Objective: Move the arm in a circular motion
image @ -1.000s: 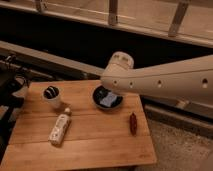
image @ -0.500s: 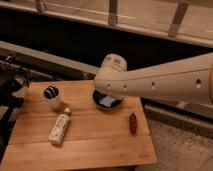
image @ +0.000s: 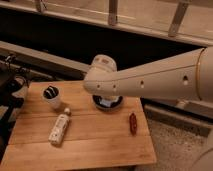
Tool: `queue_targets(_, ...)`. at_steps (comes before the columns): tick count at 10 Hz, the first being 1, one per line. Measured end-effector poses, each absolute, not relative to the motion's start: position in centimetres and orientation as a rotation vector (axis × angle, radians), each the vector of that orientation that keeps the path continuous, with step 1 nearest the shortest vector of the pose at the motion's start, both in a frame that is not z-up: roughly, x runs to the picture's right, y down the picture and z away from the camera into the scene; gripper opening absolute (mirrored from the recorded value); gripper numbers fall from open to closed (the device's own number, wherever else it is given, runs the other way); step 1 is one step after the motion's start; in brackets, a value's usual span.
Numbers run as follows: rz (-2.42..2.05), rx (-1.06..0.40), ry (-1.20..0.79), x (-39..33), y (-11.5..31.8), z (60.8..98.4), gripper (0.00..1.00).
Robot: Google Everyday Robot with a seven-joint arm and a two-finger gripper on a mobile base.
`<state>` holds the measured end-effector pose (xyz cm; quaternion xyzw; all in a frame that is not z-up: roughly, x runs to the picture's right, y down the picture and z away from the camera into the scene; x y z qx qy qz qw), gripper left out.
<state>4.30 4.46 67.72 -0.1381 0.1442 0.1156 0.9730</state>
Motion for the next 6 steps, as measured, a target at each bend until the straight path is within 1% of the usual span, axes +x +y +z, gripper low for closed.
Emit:
queue_targets(2, 0.236, -0.276, 0.291, 3.6, 4.9, 67.0, 0.00)
queue_targets(6, 0.217, -0.308, 0.297, 4.7, 4.0, 67.4, 0.00)
